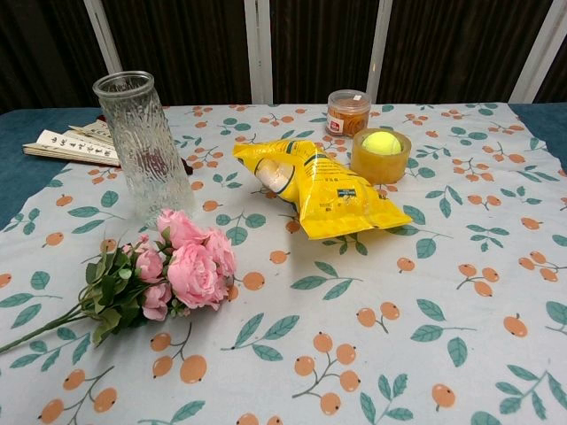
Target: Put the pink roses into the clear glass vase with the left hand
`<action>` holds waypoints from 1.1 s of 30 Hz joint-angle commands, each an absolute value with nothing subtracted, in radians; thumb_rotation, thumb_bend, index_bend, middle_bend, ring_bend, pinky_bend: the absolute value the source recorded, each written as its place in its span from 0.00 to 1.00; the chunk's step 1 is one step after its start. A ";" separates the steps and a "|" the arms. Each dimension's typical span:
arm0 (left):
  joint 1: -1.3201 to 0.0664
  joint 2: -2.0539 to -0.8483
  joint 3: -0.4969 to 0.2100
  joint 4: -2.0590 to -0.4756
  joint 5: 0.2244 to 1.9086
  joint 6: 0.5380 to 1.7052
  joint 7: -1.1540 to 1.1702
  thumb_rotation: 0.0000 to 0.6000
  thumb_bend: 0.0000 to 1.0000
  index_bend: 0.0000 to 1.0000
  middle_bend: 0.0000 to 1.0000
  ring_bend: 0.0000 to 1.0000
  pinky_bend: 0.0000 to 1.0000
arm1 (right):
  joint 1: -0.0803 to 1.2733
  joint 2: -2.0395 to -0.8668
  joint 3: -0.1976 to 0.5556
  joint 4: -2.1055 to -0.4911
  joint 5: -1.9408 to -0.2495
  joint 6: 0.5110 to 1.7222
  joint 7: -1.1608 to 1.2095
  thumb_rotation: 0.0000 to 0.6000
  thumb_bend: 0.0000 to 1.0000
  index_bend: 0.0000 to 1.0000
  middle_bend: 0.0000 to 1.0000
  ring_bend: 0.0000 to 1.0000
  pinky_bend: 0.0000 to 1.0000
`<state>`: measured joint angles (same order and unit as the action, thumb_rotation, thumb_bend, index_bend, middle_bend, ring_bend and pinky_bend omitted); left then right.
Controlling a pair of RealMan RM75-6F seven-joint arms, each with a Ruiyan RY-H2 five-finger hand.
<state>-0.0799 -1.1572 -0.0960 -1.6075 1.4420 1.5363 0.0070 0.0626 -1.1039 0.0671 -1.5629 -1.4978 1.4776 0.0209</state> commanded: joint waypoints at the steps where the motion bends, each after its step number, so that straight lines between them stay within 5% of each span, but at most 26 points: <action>1: -0.080 -1.158 -0.097 -1.609 1.440 1.535 0.006 1.00 0.28 0.28 0.17 0.00 0.00 | 0.064 -1.103 0.068 -1.566 -1.488 1.471 0.017 1.00 0.22 0.10 0.02 0.02 0.00; 18: -0.099 -1.143 -0.065 -1.637 1.444 1.451 -0.037 1.00 0.19 0.23 0.10 0.00 0.00 | 0.052 -1.091 0.073 -1.605 -1.450 1.469 -0.007 1.00 0.22 0.10 0.02 0.02 0.00; 33: -0.226 -1.151 -0.018 -1.871 1.289 1.117 0.094 1.00 0.07 0.12 0.05 0.00 0.00 | 0.053 -1.090 0.078 -1.604 -1.438 1.462 -0.001 1.00 0.22 0.10 0.02 0.02 0.00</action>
<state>-0.1983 -1.1276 -0.0227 -1.8340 1.3295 1.1554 0.0510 0.0531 -1.0903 0.0781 -1.6037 -1.4378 1.4625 -0.0015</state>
